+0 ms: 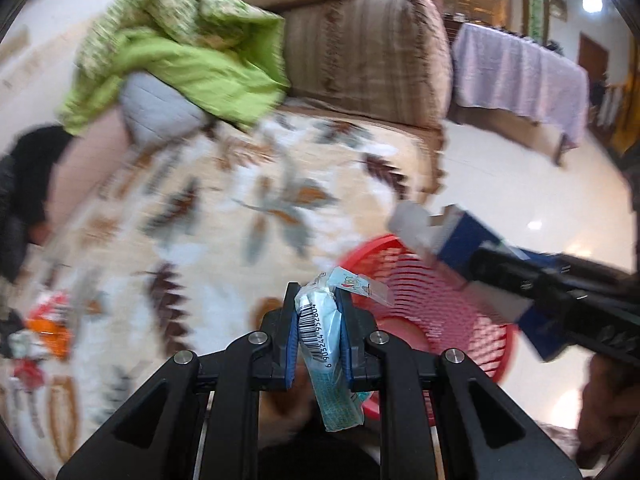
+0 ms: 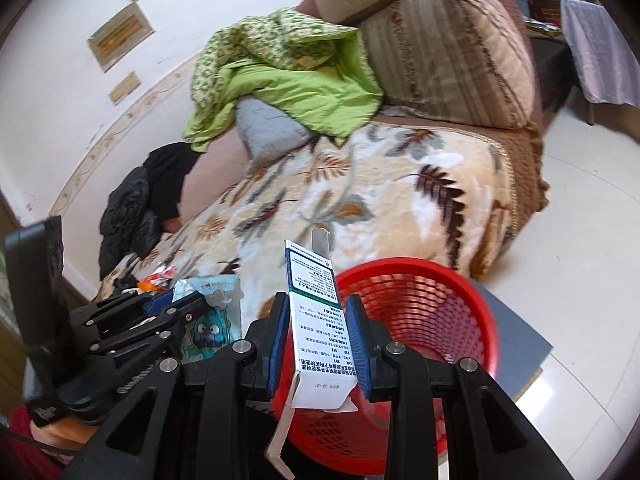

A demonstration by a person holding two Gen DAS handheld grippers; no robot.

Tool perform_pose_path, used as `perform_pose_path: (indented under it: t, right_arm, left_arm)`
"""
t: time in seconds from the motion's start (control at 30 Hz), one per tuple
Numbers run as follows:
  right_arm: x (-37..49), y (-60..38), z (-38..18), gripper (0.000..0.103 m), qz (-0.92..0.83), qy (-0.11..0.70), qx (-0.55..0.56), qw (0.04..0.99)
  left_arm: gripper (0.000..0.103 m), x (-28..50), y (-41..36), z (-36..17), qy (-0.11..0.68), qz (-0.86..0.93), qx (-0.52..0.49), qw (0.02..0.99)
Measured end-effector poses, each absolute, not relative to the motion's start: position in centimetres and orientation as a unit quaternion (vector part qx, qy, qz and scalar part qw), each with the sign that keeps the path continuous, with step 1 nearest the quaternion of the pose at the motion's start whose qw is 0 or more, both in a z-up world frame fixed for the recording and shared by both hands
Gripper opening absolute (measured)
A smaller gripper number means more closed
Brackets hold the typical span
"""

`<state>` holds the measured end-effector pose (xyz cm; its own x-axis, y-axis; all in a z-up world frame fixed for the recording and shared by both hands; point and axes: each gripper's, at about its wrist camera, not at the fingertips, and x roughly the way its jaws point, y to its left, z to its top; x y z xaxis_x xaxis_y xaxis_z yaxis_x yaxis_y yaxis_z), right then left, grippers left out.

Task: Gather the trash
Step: 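Open both tools to drop the wipes pack and box into the basket, then grasp the red box with the left tool while the right tool grasps the orange bag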

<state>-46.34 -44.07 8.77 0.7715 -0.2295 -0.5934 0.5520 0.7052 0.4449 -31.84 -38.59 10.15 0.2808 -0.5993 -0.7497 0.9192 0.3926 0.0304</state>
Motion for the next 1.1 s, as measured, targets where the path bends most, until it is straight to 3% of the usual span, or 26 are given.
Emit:
perform_pose_path:
  t: [0.13,0.2,0.27,0.43,0.5,0.7,1.1]
  right_arm:
    - [-46.8,-45.1,7.9,0.036,-0.242,0.268,0.318,0.877]
    - [-46.9,-45.6,7.3,0.042,-0.252,0.28,0.321,0.869]
    - [-47.1,-45.7,7.1,0.053,-0.26,0.281,0.319,0.867]
    - [-46.9,-45.7,7.9,0.056,-0.261,0.278,0.311,0.871]
    - [-46.3,-45.3,8.6,0.056,-0.257,0.279,0.301,0.875]
    - [-42.6,-42.6,10.5,0.056,-0.22,0.285,0.263,0.895]
    - [-31.0,-32.1,11.6,0.056,-0.078,0.326,0.177,0.925]
  left_arm:
    - [0.017,-32.4,-40.6,8.7,0.378,-0.529,0.23,0.724]
    - [0.032,-32.6,-41.2,7.9,0.398,-0.535,0.228,0.71]
    - [0.041,-32.5,-41.0,7.7,0.4,-0.535,0.217,0.712]
    - [0.046,-31.4,-39.8,8.6,0.394,-0.522,0.198,0.73]
    - [0.056,-30.9,-38.5,9.6,0.374,-0.503,0.195,0.755]
    - [0.06,-28.1,-32.8,11.9,0.338,-0.447,0.167,0.811]
    - [0.063,-19.5,-17.6,12.9,0.346,-0.313,0.095,0.879]
